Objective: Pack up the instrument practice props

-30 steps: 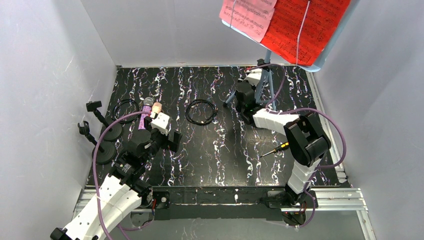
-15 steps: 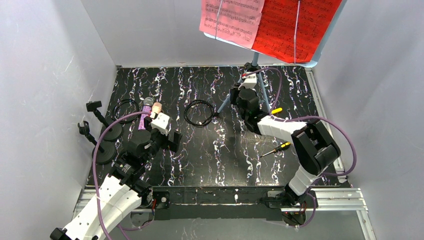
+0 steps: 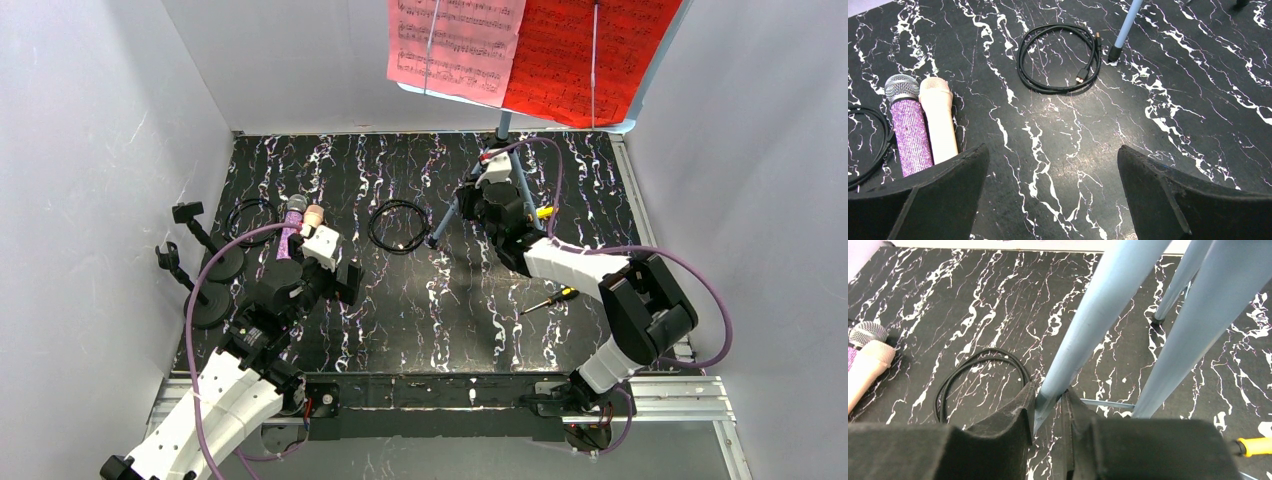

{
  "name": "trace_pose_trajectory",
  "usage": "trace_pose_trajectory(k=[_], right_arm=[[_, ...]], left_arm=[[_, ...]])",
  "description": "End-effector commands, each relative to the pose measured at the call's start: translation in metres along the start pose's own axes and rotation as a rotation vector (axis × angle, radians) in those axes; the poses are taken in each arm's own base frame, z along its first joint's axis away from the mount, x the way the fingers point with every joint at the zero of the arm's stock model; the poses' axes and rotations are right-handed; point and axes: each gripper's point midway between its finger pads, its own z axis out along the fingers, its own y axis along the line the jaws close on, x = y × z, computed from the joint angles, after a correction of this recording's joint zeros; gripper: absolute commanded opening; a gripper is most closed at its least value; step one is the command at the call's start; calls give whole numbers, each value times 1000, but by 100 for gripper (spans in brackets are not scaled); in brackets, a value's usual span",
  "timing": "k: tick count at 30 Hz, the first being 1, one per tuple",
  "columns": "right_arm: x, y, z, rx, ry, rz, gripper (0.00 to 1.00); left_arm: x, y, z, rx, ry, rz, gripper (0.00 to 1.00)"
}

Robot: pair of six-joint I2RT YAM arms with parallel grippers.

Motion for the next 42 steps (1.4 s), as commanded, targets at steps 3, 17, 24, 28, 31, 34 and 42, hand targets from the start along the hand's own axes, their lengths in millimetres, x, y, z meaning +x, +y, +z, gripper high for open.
trace_pose_trajectory(k=[3,17,24,28,31,34,42], right_arm=[[15,9,-20,-69,90,-113,40],[-7,2,-80,-104,129,-160,84],[-28,2,-133,-164,181,-185,92],[-68,10,-169,-216,166,-188,93],[-104,15,-194,-239,120,-188,95],[-138,19,-214,-259,76,-210,96],[-230,34,-227,-263,-57,-244,96]], left_arm=[[-9,-5,-6,23,37,-34,98],[-55,-12,-22,41,105,-165,98],[-106,-28,-32,131,109,-240,98],[-144,-35,-36,173,93,-296,98],[-172,-40,-37,201,78,-316,96],[-195,-41,-32,210,67,-314,94],[-270,-32,-13,183,-43,-293,93]])
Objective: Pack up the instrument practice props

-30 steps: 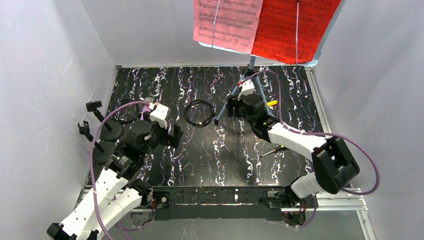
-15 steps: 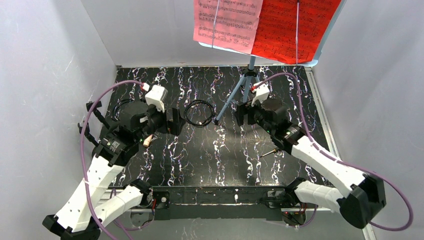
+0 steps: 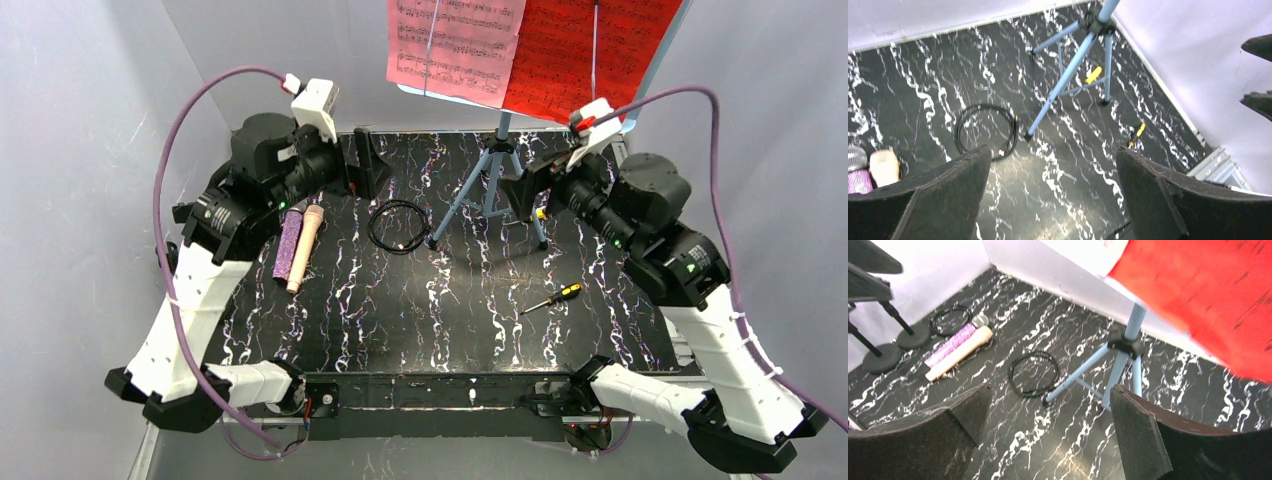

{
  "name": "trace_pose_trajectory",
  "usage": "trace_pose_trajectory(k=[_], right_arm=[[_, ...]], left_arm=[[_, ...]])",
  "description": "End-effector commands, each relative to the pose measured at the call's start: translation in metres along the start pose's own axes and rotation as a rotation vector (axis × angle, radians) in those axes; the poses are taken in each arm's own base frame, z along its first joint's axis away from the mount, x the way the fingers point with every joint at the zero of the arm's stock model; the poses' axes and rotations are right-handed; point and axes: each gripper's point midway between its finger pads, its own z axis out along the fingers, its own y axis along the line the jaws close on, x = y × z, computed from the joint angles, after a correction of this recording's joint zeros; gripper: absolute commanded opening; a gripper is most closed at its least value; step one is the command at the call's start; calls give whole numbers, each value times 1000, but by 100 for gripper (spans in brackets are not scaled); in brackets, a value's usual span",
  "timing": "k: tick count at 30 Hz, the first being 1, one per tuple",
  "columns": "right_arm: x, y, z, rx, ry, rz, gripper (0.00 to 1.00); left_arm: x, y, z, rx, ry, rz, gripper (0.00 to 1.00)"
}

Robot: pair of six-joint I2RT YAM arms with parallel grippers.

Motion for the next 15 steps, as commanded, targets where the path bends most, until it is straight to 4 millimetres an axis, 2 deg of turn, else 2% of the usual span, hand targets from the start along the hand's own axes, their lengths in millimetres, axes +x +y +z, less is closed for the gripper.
trace_pose_trajectory(k=[1,6,12,15], right_arm=[[-34,-2,4,13,-22,-55,96],[-63,-13,33,88,-73,-51,96],[-101,-14,60,107,-176,-39,96],[-113,-11,71,96,-205,-65,96]], left_arm=[[-38,-8,2,9,-73,17,93],[-79,-14,22,20,-172,44,91],[-124,-23,41,49,-325,62,88],[-136,-12,48,-11,-376,72,87]])
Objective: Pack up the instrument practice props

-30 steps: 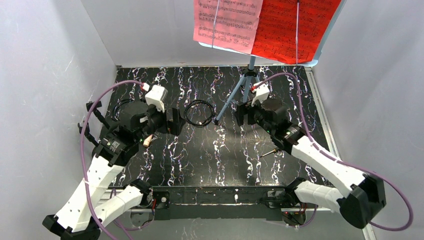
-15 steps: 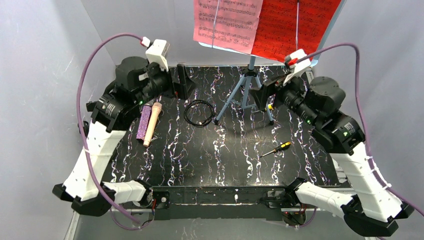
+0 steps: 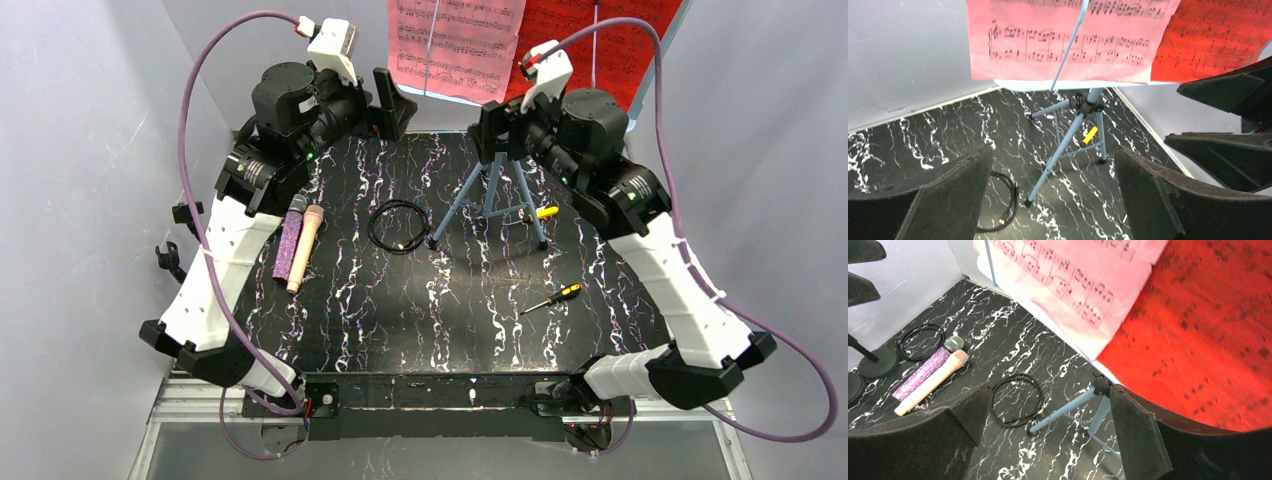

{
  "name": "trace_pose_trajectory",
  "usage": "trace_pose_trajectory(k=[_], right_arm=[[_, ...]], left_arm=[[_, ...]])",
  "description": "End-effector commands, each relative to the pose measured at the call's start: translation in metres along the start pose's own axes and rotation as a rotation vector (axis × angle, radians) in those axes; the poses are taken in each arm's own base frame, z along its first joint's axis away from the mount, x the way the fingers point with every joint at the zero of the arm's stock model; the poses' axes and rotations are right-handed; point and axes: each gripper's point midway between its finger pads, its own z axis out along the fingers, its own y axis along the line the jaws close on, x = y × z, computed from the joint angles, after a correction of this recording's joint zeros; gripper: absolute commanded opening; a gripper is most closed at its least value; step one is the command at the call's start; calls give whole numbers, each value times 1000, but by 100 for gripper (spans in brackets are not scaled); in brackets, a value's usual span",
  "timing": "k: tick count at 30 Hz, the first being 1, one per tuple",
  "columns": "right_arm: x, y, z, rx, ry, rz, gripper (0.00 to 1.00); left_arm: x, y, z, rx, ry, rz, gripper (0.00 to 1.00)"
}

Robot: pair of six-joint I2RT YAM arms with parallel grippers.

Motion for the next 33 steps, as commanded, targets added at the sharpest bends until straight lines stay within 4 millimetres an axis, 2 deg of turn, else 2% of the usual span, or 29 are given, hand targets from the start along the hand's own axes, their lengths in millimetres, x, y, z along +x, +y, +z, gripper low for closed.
trace_pose_trajectory(k=[1,5,8,13,16,25,33], right_arm=[[-67,-2,-3,5,-201,-16,96],[-81,9,6,-47,-237,-11,96],[-85,12,14,-57,-244,-1,95],[-89,23,24,-107,-255,27,93],[-91,34,32,-159,-263,51,92],[-100,64,57,-299,-297,169,84],[-122,61,72,-275,-359,257,76]], left_arm=[[-45,8,4,-56,-163,44,86],[-49,26,16,-54,-162,7,82],[-50,45,23,21,-149,-129,80],[-47,63,28,82,-151,-185,79],[-46,68,33,155,-140,-244,77],[-36,62,51,329,-72,-319,68],[-23,62,61,376,-32,-347,63]])
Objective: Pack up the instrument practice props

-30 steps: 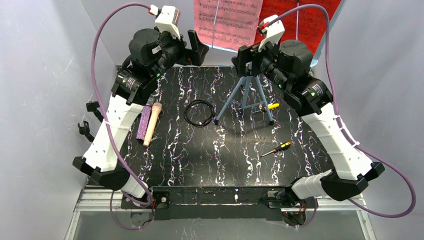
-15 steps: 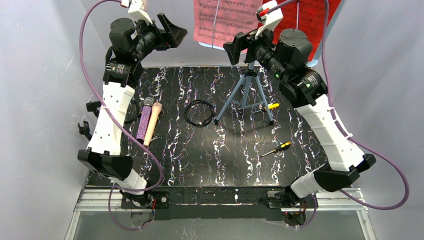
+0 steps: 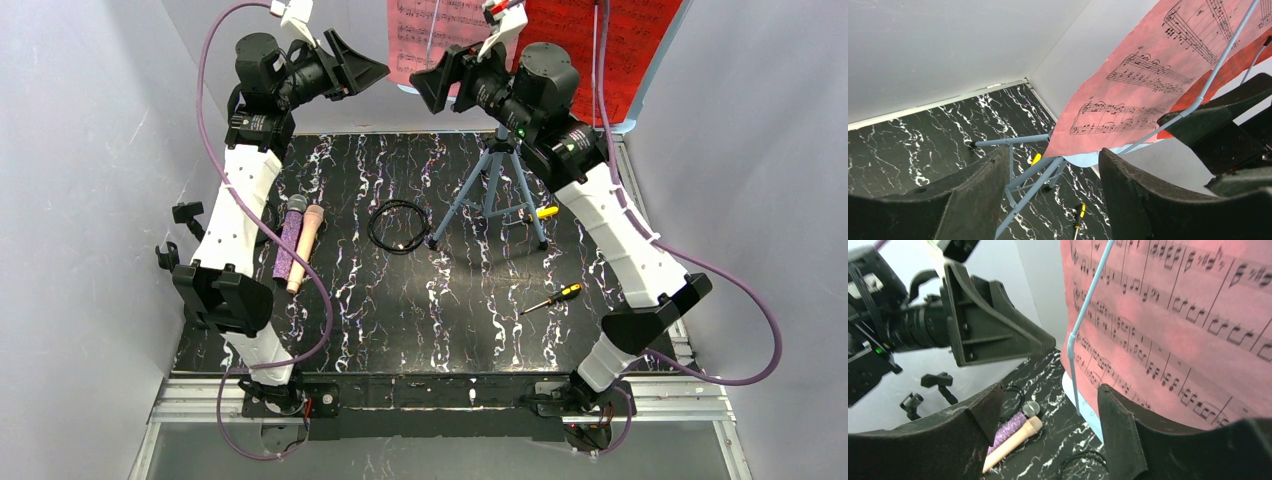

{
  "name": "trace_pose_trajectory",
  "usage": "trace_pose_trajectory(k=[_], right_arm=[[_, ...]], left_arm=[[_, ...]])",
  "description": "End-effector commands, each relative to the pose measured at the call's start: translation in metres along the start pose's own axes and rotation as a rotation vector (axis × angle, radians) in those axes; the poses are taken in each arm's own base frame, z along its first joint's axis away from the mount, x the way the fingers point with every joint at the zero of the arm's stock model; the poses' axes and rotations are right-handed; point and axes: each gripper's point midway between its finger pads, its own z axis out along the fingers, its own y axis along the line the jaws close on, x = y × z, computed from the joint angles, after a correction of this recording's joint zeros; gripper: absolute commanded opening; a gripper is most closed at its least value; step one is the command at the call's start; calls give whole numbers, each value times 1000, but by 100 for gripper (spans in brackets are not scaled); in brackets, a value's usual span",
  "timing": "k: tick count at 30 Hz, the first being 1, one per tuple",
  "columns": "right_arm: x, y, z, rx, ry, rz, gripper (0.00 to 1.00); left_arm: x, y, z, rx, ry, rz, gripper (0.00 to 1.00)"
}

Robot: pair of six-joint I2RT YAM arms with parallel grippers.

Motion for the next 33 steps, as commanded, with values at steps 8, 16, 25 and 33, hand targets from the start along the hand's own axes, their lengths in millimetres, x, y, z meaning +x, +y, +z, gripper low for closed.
trace_pose_trajectory(k=[8,16,25,33], right_arm=[[-71,-4,11,61,-239,68,69],[-76,-8,25,60,-276,88,64],[-72,-12,35,42,-280,111,57],[-70,-11,39,28,-279,116,51]], left_arm=[[3,-22,-3,120,30,3,62],[7,-17,3,139,41,-11,60],[10,-11,12,166,62,-38,58],[8,-9,18,182,68,-46,56]])
